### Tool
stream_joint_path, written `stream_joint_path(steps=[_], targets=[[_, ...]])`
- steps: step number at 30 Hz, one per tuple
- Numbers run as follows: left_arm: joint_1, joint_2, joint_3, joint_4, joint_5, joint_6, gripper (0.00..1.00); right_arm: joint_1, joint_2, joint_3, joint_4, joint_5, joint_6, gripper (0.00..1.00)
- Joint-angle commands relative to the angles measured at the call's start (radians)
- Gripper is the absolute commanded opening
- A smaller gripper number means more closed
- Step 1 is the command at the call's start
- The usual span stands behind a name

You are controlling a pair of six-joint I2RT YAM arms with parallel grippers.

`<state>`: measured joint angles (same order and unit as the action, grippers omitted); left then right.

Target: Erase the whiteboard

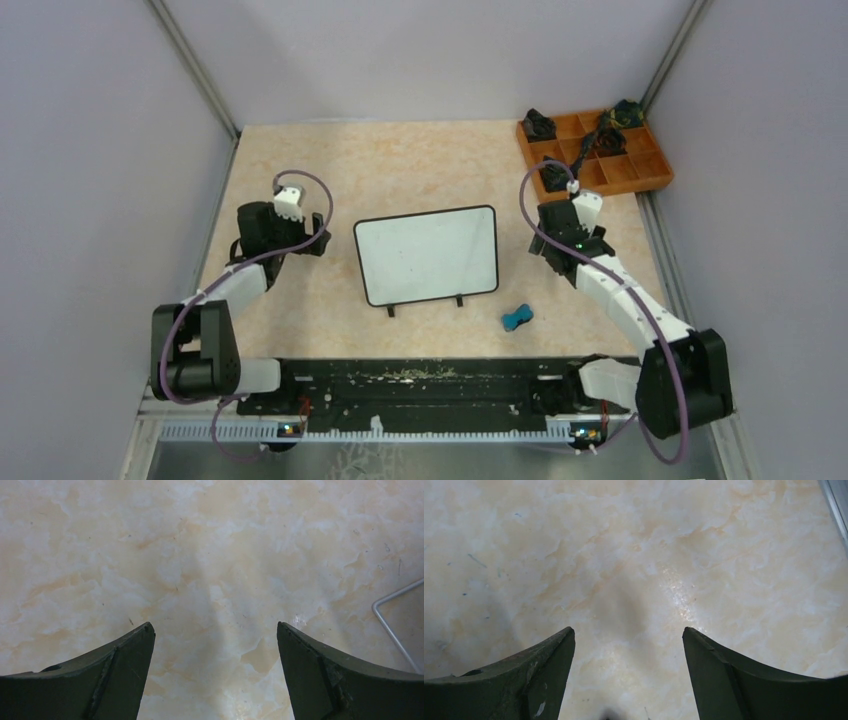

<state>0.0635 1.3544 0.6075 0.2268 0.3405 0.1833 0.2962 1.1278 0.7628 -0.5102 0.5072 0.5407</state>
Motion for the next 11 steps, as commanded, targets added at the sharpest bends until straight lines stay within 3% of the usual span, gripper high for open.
stream_joint_path(steps=[1,6,11], targets=[[0.006,-0.055,-0.077,0.104,0.015,0.027,0.96,-0.019,0.070,0.049,0.088,0.112,-0.021,0.79],[0.006,-0.063,-0.167,0.219,-0.012,0.042,0.96,-0.033,0.071,0.002,0.173,0.105,-0.019,0.74],[0.006,-0.043,-0.195,0.267,0.000,0.047,0.96,-0.039,0.062,-0.048,0.225,0.086,-0.027,0.78]])
